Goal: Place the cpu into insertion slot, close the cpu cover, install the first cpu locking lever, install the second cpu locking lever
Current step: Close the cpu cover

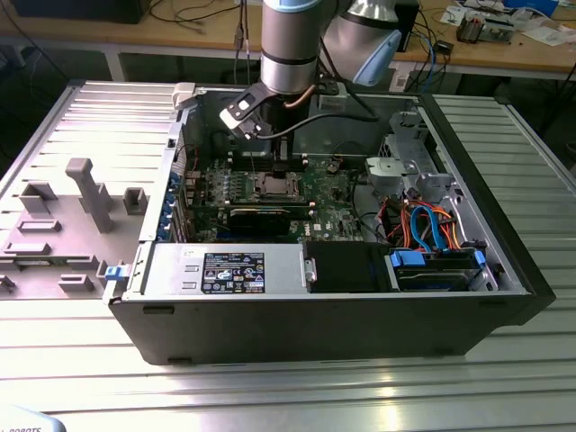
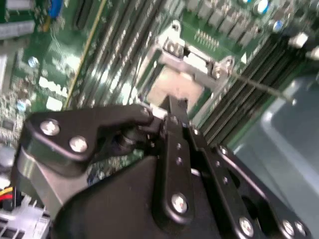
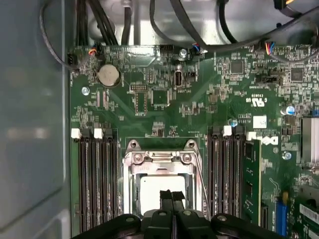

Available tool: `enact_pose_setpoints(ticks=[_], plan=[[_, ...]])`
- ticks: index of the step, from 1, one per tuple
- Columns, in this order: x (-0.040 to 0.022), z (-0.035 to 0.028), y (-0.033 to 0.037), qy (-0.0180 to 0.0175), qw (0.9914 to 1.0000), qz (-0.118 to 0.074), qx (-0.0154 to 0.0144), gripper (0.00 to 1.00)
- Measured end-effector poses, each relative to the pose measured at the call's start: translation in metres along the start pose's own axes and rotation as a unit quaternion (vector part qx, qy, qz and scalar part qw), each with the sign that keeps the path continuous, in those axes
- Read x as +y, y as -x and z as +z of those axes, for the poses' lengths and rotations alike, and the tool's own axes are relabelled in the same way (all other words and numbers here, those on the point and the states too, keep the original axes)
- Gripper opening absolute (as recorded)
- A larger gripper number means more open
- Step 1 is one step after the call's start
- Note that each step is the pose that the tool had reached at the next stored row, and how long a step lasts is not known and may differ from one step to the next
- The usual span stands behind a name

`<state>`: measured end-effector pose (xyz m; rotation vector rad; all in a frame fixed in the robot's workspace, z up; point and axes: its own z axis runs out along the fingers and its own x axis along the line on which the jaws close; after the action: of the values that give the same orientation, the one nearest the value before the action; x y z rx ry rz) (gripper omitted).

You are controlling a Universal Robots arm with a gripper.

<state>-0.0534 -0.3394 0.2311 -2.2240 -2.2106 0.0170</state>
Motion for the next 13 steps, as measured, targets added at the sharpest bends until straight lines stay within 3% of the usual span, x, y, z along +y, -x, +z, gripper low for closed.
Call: enact_pose_setpoints(ticks=[2, 4, 8, 13], plan=[[-0.0033, 0.0017, 0.0001, -0.0008, 1.00000, 0.000, 0.0000, 0.11], [-0.0159, 0.0033, 0.0001, -0.0008, 1.00000, 0.000, 0.0000, 0.11], [-0.0268, 0.0068, 0.0002, -0.0011, 1.00000, 0.000, 0.0000, 0.11], [-0.0309, 0.0162, 0.0001, -0.0010, 1.00000, 0.000, 0.0002, 0.11]])
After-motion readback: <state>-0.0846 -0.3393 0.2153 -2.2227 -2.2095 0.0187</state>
